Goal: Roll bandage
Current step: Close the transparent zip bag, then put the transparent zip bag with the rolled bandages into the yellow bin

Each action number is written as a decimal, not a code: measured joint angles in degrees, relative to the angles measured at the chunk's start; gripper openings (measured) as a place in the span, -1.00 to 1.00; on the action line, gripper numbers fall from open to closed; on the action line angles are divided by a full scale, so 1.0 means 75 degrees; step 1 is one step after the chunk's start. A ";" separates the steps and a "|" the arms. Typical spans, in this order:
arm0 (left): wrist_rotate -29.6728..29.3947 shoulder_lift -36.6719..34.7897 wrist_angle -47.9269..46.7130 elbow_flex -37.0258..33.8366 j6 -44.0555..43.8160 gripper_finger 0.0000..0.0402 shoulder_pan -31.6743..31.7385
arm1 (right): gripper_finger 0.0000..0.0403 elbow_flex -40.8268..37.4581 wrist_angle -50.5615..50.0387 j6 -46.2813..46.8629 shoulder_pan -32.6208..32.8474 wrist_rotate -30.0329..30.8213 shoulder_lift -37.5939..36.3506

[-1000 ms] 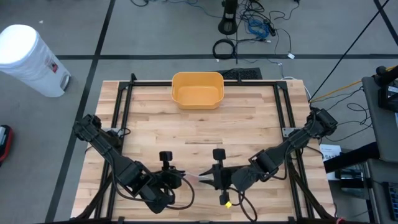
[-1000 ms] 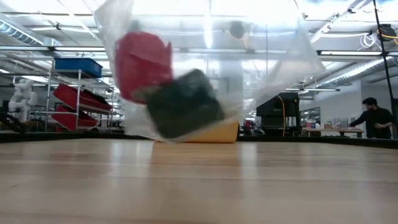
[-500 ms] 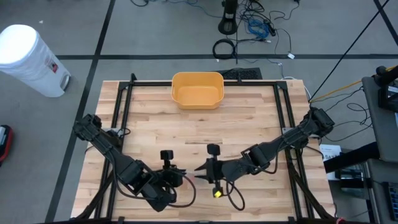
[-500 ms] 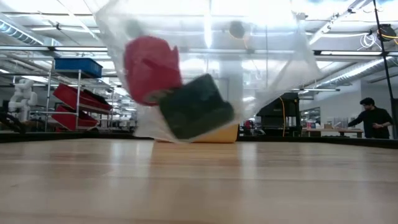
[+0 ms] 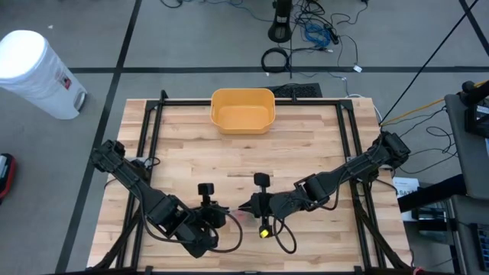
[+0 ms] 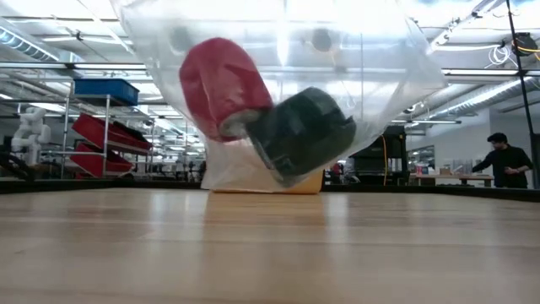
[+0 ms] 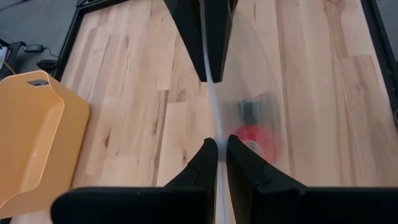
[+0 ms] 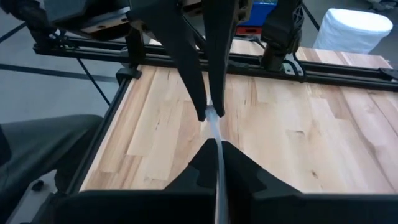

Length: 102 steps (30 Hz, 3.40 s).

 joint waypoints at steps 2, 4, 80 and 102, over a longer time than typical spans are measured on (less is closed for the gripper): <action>0.0056 0.0000 0.0003 0.0000 0.0000 -0.89 0.0000 | -1.00 -0.0003 -0.0002 -0.0004 0.0015 0.0004 0.0003; 0.0064 0.0000 -0.0002 0.0000 -0.0003 -0.89 0.0000 | -1.00 -0.0003 -0.0007 -0.0011 0.0052 0.0018 0.0003; -0.3856 0.0000 0.0655 -0.1487 -0.3214 -0.19 -0.2366 | -1.00 0.0000 -0.0802 -0.0147 0.1229 0.0457 -0.1168; -0.4745 0.0111 0.6527 -0.3319 0.0790 -0.18 -0.2389 | -1.00 0.0000 -0.0744 -0.0330 0.1305 0.0437 -0.1169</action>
